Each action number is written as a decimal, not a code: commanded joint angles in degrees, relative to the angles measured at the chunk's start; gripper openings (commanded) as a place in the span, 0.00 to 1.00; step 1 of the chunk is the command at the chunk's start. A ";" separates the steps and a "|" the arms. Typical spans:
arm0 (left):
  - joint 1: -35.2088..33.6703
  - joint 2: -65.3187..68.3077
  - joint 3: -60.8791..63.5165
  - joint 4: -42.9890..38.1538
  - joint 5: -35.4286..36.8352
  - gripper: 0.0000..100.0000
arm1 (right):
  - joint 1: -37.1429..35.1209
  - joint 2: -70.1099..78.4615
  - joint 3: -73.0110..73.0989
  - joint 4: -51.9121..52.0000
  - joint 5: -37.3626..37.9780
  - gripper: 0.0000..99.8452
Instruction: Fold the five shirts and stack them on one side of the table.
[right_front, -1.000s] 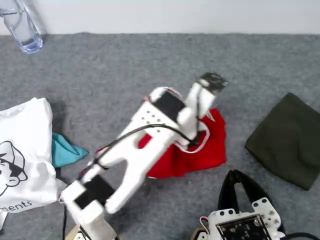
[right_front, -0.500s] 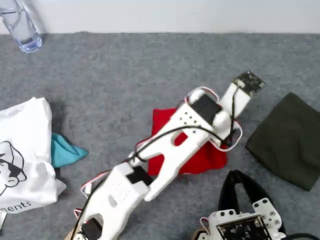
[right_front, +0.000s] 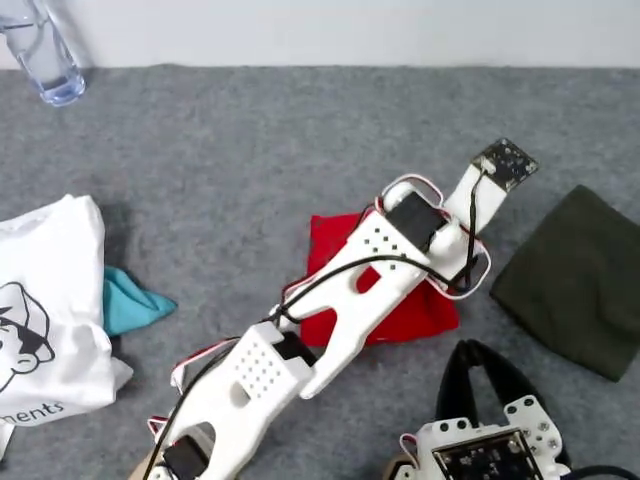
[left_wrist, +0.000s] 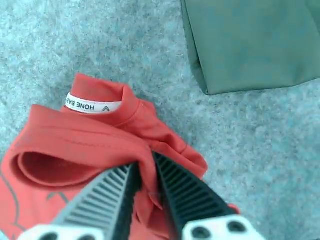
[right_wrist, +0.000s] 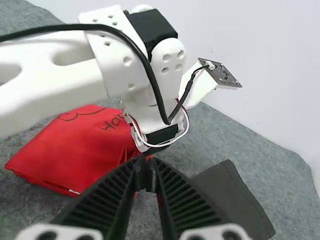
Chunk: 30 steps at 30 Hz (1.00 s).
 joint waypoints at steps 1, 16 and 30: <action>0.35 -1.05 -2.42 1.23 1.23 0.17 | -4.44 -3.03 -2.37 2.33 -0.70 0.01; -6.51 -12.57 -2.33 1.58 3.60 0.16 | -4.09 -2.68 -2.29 2.33 -0.70 0.01; -30.24 -43.69 29.23 1.58 -1.14 0.01 | -4.09 10.68 3.96 1.63 -2.37 0.01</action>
